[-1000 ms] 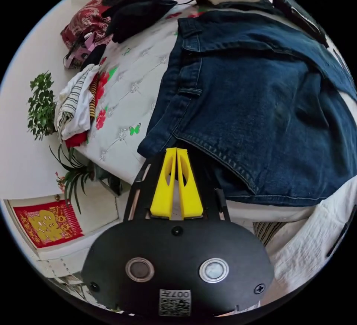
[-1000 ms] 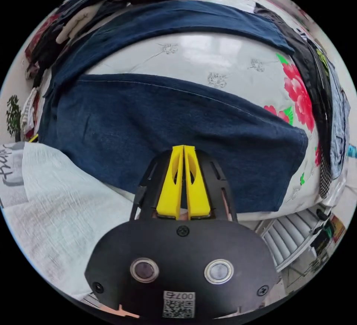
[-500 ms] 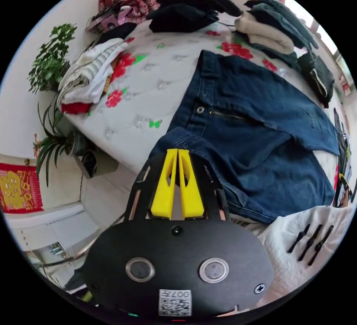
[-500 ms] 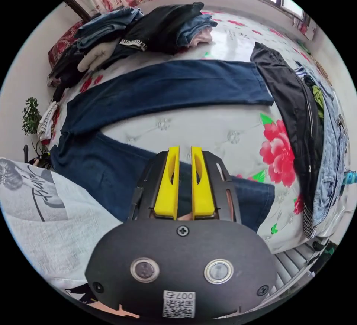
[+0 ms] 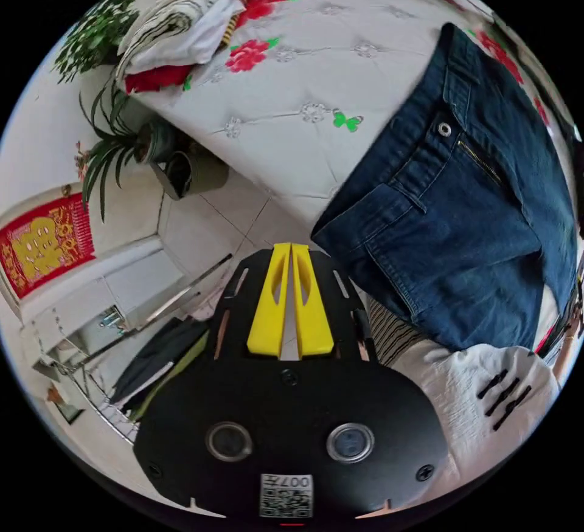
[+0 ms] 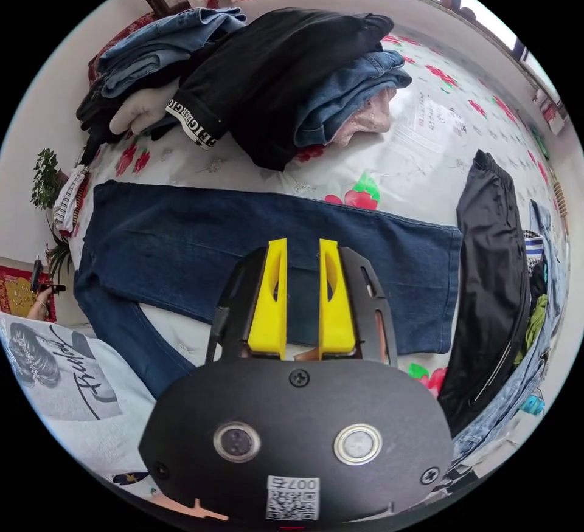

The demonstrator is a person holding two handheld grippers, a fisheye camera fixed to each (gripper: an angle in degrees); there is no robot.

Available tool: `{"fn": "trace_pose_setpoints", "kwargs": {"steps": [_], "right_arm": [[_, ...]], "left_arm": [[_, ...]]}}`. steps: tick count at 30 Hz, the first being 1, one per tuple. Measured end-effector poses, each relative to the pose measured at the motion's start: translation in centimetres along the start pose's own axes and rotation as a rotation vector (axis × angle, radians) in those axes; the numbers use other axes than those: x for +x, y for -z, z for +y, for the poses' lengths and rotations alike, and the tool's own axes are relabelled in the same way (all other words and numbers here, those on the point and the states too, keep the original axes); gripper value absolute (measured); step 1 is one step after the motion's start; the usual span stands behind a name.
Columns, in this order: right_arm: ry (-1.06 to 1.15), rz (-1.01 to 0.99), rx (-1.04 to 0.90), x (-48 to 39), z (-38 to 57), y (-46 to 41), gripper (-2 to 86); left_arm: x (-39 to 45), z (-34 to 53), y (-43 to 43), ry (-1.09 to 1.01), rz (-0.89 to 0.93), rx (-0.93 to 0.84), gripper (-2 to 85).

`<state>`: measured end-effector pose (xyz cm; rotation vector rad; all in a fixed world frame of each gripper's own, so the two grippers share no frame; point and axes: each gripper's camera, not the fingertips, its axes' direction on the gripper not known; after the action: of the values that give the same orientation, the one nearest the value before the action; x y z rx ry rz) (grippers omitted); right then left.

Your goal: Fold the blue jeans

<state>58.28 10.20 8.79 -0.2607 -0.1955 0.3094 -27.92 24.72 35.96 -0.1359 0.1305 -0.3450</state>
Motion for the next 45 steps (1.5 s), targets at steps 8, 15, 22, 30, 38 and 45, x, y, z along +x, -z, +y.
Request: {"fn": "trace_pose_setpoints", "kwargs": {"steps": [8,15,22,30,38,45], "right_arm": [[0.115,0.123,-0.124,-0.3,-4.7,-0.7,9.4],[0.274,0.206,-0.283,0.5,-9.0,-2.9,11.6],[0.355,0.160,-0.527,0.7,-11.5,-6.2,9.1],[0.290,0.251,-0.121,-3.0,-2.7,5.9,0.2],[0.157,0.343,0.265,-11.2,19.9,18.7,0.1],[-0.263,0.091,-0.123,-12.6,38.2,4.2,1.4]], "left_arm": [[9.7,-6.9,7.6,-0.408,0.113,0.417,8.4],[25.3,-16.3,11.4,-0.942,0.018,0.478,10.6],[28.5,-20.5,10.3,-1.108,-0.022,0.208,2.2],[19.2,-13.3,14.7,-0.976,0.171,0.502,-0.6],[2.8,6.5,17.8,-0.847,0.319,0.836,-0.6],[1.2,14.3,1.4,-0.660,0.251,0.528,-0.5]]}}
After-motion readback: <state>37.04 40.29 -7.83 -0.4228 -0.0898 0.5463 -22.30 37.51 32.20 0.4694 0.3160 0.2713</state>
